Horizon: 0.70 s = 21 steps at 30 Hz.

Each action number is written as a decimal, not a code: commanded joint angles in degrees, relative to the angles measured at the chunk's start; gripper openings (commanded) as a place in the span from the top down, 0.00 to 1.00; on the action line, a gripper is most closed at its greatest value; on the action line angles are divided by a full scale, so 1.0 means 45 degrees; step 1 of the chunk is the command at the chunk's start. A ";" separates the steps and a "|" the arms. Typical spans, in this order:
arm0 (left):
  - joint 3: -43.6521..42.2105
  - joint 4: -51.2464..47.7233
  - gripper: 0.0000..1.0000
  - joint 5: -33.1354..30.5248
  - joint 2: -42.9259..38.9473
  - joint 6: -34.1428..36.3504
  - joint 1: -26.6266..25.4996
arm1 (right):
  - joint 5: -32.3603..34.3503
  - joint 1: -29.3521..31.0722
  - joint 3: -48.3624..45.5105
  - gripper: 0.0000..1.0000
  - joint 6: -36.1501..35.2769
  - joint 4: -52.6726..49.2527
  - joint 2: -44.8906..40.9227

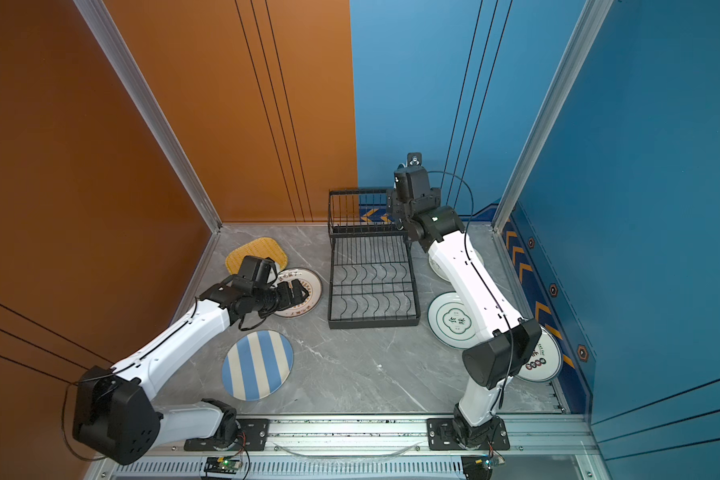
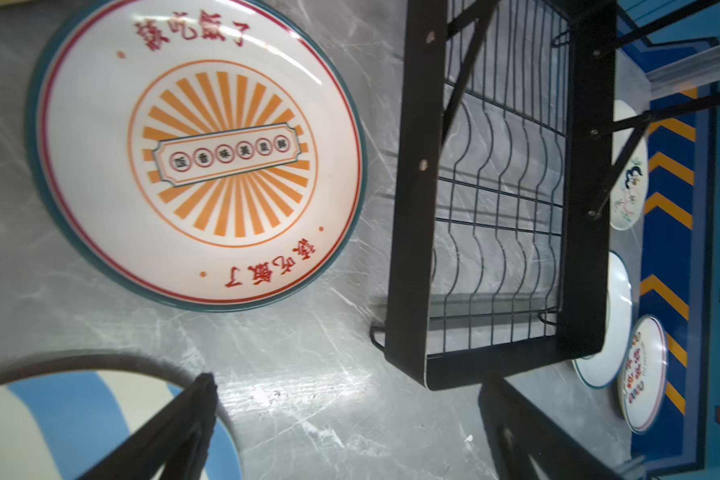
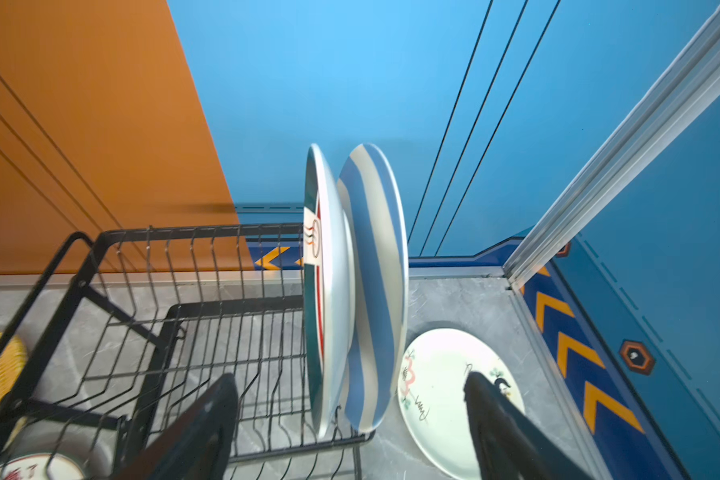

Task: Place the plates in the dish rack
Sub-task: 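Open right gripper and withdraw it while left gripper moves to the blue-white striped plate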

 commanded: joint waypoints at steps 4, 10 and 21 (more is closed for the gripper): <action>-0.0206 -0.2656 0.01 -0.2633 -0.0480 -0.0303 0.0845 | -0.1861 0.0070 -0.2159 0.07 0.1339 -0.0977 -0.1962; -0.0922 -0.3179 0.01 -0.3077 -0.0964 -0.0507 0.2419 | -0.2903 0.0017 -0.4693 0.02 0.2060 -0.1062 -0.3645; -0.2692 -0.2522 0.03 -0.2861 -0.0811 0.0050 0.5707 | -0.4647 -0.1098 -0.7475 0.00 0.2641 -0.0616 -0.5319</action>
